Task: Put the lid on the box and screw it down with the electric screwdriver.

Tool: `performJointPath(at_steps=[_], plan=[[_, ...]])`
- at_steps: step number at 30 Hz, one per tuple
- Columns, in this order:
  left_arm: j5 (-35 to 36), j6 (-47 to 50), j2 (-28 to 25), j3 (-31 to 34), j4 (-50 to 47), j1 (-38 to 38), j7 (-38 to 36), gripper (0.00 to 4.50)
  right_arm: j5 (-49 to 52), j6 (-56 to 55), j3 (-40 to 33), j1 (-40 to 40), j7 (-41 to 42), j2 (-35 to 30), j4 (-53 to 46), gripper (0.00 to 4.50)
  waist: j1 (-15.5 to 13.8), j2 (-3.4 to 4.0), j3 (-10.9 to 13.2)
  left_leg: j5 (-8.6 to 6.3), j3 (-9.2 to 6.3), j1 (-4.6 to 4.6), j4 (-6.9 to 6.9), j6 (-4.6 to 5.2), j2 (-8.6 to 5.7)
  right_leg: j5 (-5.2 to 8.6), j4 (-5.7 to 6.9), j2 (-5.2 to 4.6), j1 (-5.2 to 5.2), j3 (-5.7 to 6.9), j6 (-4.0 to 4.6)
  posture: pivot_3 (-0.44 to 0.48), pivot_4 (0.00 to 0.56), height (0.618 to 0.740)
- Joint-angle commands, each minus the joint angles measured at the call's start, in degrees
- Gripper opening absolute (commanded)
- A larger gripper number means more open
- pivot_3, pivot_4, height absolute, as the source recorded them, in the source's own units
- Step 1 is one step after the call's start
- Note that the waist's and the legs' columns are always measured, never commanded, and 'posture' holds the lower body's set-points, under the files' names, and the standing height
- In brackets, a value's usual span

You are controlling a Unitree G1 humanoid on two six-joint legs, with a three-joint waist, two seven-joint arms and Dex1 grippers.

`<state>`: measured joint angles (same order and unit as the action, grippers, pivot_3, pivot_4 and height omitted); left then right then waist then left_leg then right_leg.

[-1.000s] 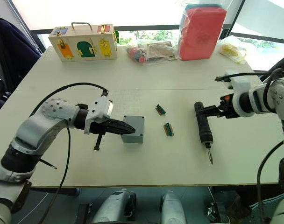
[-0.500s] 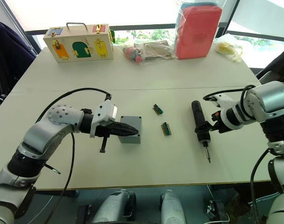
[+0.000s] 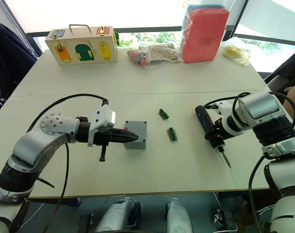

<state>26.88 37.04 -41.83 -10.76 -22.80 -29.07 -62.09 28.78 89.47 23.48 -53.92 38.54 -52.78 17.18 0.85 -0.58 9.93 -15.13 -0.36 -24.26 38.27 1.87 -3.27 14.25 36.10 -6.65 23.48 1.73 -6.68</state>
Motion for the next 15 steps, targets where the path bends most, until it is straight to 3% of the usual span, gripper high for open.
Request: performJointPath(at_steps=[1, 5, 9, 13, 15], plan=[[0.61, -0.72, -1.63, 3.19, 2.84, -1.81, -1.32, 0.00, -1.81, -2.83, -7.42, -2.61, -2.06, 3.26, 3.44, 1.80, 0.14, -0.01, 0.00, 0.01, 0.00, 0.04, 0.00, -0.01, 0.00, 0.00, 0.01, 0.01, -0.01, -0.01, 0.00, 0.000, 0.150, 0.740], [1.41, -0.49, -2.43, 5.40, 9.12, -4.41, -2.75, 0.00, 1.43, -8.76, -29.40, -8.52, -7.58, 9.48, 3.57, 1.80, 0.15, 0.38, 0.23, 0.03, 0.08, -0.04, -0.02, -0.05, -0.04, -0.01, 0.11, -0.01, 0.16, -0.09, 0.00, 0.000, 0.150, 0.740], [2.17, 0.96, -2.42, 6.25, 12.53, -7.08, -3.63, 0.00, 11.09, -16.18, -47.97, -7.02, -10.52, 19.07, -12.47, 1.80, -0.27, 0.47, 0.28, 0.41, 0.07, -0.57, -0.23, -0.67, 0.00, 0.00, 0.26, 0.07, 0.83, -0.10, -0.01, 0.000, 0.150, 0.740], [2.53, 2.73, -1.59, 5.12, 13.52, -8.54, -3.72, 0.00, 19.73, -22.30, -56.37, -2.54, -16.61, 31.46, -27.87, 1.80, -0.45, 0.37, 0.22, 0.42, -0.13, -0.94, -0.18, -0.70, 0.04, 0.00, 0.23, 0.16, 1.00, 0.01, 0.00, 0.000, 0.150, 0.740], [1.31, 2.62, -0.89, 3.74, 14.22, -8.89, -3.51, 0.00, 19.80, -27.88, -53.19, 2.63, -15.88, 35.65, -35.89, 1.80, -0.32, 0.34, 0.20, 0.41, -0.12, -0.97, -0.03, -0.68, -0.01, -0.04, 0.23, 0.13, 0.94, -0.02, -0.06, 0.000, 0.150, 0.740]])
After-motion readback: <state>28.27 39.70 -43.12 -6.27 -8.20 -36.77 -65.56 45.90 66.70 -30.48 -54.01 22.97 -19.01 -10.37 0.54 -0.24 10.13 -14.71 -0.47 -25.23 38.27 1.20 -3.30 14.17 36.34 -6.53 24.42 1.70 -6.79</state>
